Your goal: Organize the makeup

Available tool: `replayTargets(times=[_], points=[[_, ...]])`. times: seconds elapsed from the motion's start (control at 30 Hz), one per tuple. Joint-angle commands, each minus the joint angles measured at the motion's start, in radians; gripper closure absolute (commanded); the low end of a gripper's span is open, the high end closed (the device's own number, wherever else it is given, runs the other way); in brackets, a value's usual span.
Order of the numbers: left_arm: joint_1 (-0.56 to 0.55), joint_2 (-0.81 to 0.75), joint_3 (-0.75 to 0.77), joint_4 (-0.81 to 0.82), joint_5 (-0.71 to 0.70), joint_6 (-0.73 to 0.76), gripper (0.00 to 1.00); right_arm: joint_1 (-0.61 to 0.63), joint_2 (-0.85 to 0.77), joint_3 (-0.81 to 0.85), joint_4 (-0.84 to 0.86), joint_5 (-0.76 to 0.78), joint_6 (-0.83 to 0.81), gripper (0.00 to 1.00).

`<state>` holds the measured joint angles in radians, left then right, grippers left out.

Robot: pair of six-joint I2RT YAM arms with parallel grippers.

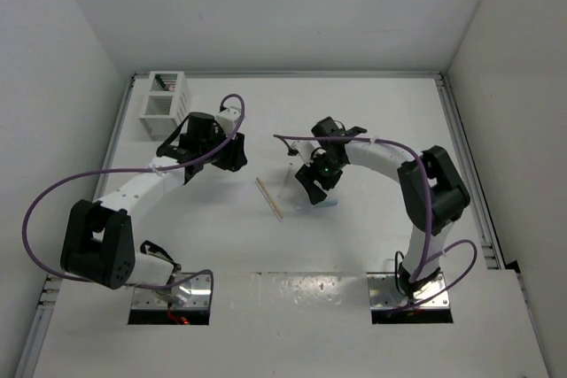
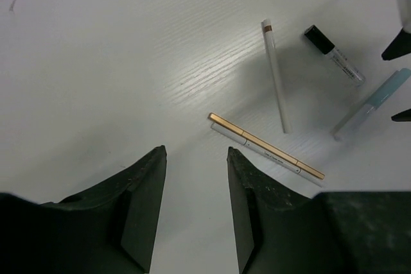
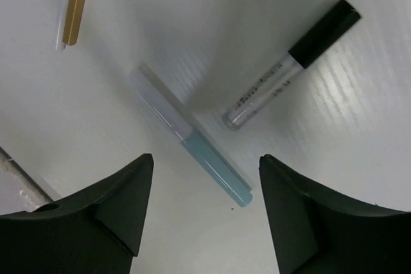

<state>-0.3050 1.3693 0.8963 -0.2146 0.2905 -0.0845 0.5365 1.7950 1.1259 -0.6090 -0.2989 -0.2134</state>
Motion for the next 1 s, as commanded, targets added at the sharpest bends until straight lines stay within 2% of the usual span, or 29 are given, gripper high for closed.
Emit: replayTargets(times=[0.0, 0.07, 0.27, 0.33, 0.43, 0.53, 0.7, 0.73, 0.87, 0.97], points=[[0.009, -0.041, 0.015, 0.029, -0.002, 0.014, 0.51, -0.007, 0.061, 0.078, -0.182, -0.149, -0.159, 0.34], [0.020, -0.050, 0.015, 0.029, -0.002, 0.014, 0.51, -0.003, 0.066, 0.063, -0.175, -0.128, -0.175, 0.37], [0.029, -0.050, 0.015, 0.029, -0.002, 0.014, 0.51, 0.016, -0.028, -0.142, -0.060, -0.027, -0.169, 0.37], [0.029, -0.050, 0.015, 0.029, -0.002, 0.014, 0.51, 0.034, -0.040, -0.210, 0.012, 0.056, -0.143, 0.48], [0.029, -0.050, 0.015, 0.038, -0.002, 0.014, 0.51, 0.051, -0.022, -0.200, 0.048, 0.168, -0.101, 0.73], [0.029, -0.050, 0.024, 0.038, -0.002, 0.005, 0.51, 0.069, 0.001, -0.181, 0.060, 0.237, -0.098, 0.84], [0.029, -0.050, 0.024, 0.047, -0.002, 0.005, 0.51, 0.103, 0.001, -0.201, 0.055, 0.297, -0.078, 0.92], [0.029, -0.050, 0.024, 0.047, -0.002, 0.005, 0.51, 0.132, -0.006, -0.207, 0.052, 0.297, -0.086, 1.00], [0.029, -0.059, 0.013, 0.057, 0.007, 0.005, 0.51, 0.131, -0.057, -0.264, 0.071, 0.281, -0.109, 1.00], [0.038, -0.068, 0.004, 0.066, 0.076, 0.025, 0.51, 0.140, -0.150, -0.239, 0.068, 0.226, -0.077, 1.00]])
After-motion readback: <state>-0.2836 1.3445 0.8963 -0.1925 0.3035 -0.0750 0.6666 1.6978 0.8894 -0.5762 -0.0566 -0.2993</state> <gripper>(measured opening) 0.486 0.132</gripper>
